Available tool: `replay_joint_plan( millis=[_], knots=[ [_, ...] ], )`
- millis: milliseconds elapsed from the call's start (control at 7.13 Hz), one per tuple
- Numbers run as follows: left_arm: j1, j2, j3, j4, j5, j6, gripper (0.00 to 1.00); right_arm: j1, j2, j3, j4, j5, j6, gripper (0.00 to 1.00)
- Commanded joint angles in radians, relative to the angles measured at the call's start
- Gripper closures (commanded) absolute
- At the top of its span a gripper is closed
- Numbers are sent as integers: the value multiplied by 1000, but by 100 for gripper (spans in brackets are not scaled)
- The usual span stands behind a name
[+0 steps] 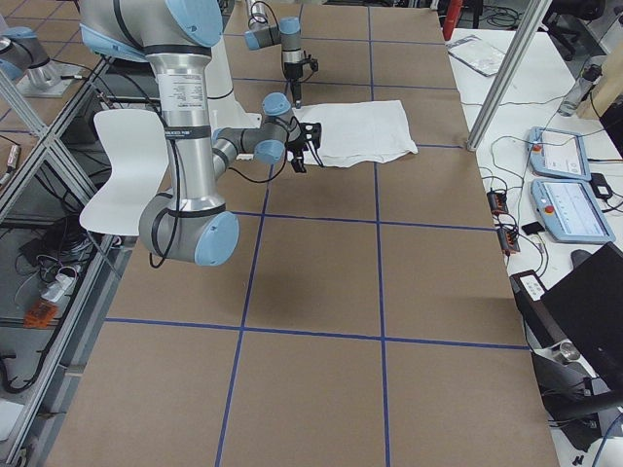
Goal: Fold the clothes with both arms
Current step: 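Lower both grippers to the shirt's near corners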
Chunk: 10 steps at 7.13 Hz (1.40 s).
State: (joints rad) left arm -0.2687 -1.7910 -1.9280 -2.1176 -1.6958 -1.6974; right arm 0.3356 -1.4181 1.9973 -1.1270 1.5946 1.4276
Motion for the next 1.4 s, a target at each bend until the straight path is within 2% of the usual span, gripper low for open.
replay_joint_plan(
  millis=[0,561,981,1121,1262],
  knots=[
    [31,-1,4,1,18,-19,35,-1,2,-8,1,-2,1,0],
    [48,-10,27,-1,18,-16,38,-4,13,-37,1,-2,1,0],
    [46,-10,18,1,16,-19,100,-4,13,-35,1,-2,1,0],
    [43,-10,14,1,16,-19,100,-3,11,-34,-1,-4,2,0],
    [42,-10,12,1,16,-19,100,-4,14,-25,-11,-2,87,0]
  ],
)
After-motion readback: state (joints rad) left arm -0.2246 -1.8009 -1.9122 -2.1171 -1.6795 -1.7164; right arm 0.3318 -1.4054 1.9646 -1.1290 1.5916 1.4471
